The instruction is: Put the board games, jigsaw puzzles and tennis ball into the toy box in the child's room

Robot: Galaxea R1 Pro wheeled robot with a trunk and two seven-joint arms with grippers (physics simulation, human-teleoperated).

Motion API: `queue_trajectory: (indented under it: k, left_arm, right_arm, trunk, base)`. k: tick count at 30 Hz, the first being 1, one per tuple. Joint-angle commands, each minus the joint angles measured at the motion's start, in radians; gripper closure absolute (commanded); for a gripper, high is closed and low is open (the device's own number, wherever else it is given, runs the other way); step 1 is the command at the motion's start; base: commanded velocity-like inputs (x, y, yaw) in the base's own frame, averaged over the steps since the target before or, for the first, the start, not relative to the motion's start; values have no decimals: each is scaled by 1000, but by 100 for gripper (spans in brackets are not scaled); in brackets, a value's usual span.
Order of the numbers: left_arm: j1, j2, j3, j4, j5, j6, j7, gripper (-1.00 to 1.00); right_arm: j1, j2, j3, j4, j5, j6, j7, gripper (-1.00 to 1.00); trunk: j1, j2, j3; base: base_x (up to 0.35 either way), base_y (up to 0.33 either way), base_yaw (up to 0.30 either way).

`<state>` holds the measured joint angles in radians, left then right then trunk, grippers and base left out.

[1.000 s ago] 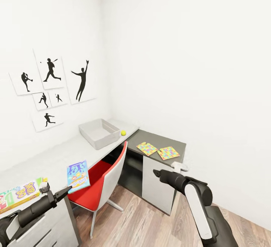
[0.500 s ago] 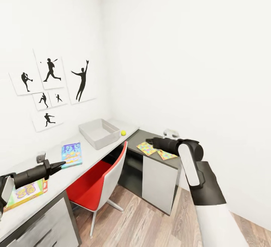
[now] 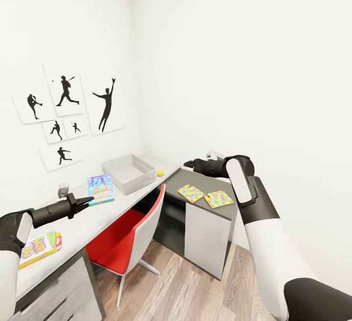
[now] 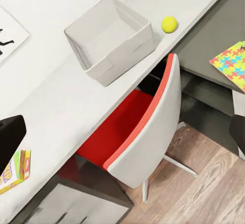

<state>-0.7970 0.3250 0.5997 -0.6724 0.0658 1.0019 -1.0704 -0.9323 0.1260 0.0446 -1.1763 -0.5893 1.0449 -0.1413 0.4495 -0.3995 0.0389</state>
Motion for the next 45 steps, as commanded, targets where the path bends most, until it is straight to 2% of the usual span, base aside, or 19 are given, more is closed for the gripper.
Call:
queue_trajectory:
  k: [1, 16, 36, 45]
  left_arm:
    - [-1, 0, 1, 1, 4, 8, 1, 100]
    - [-1, -1, 7, 1, 6, 8, 4, 100]
    - [-1, -1, 12, 1, 8, 9, 4, 100]
    - [-1, 0, 14, 1, 8, 9, 3, 100]
  right_arm:
    - [0, 0, 0, -2, -10, 2, -11, -100]
    - [7, 2, 1, -3, -11, 2, -11, -100]
    - [9, 3, 3, -3, -9, 0, -11, -100]
    - [9, 3, 3, -3, -10, 0, -11, -100]
  trunk:
    - [1, -1, 0]
    - [1, -1, 0]
    - [1, -1, 0]
    - [1, -1, 6]
  base:
    - [130, -36, 0]
    - [220, -128, 206]
    - [110, -33, 10]
    - [159, -167, 209]
